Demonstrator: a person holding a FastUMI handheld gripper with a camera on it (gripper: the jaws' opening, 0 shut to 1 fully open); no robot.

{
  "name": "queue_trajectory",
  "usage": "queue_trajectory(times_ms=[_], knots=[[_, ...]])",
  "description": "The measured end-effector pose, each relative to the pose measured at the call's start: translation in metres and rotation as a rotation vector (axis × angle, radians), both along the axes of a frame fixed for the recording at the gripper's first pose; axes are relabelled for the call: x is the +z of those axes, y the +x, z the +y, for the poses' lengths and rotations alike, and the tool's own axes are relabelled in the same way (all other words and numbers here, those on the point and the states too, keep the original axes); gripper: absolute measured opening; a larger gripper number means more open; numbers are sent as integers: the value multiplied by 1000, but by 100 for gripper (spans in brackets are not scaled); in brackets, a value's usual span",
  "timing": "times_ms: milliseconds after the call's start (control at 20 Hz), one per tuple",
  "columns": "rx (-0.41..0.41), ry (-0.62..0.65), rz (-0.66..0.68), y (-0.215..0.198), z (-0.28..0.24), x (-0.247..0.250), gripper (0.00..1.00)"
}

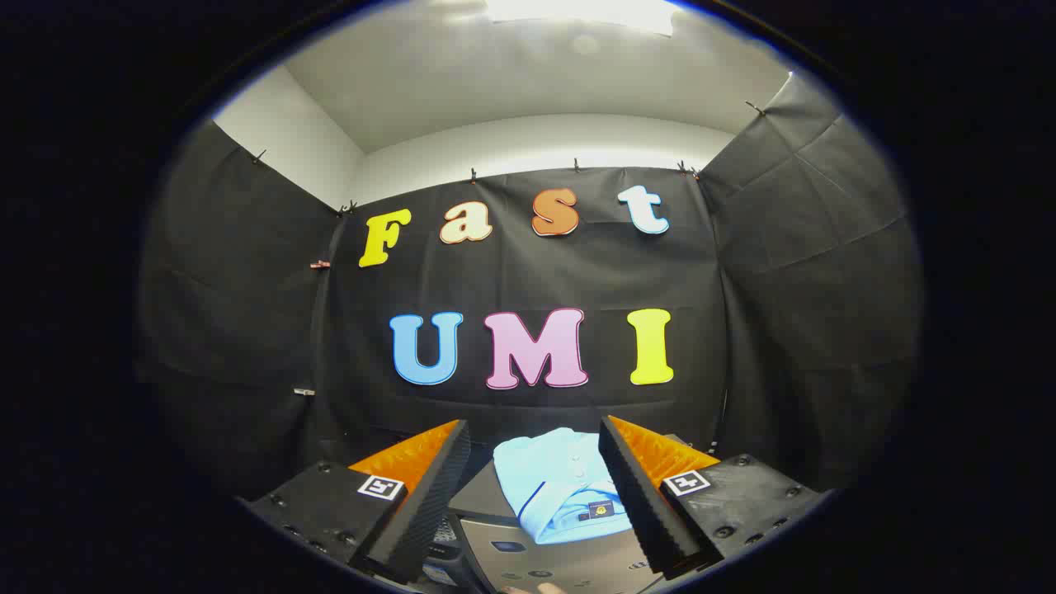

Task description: Put the clothes into the washing machine and then close the washing machine lid.

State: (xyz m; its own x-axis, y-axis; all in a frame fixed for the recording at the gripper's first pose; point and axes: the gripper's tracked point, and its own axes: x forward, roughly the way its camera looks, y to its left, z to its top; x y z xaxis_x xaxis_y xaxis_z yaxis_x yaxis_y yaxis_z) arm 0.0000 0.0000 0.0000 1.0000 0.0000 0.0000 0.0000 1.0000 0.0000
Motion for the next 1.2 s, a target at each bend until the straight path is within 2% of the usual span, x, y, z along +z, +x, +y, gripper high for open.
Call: queue_trajectory(times_ms=[1200], knots=[[-10,-17,30,1,-1,-2,98]])
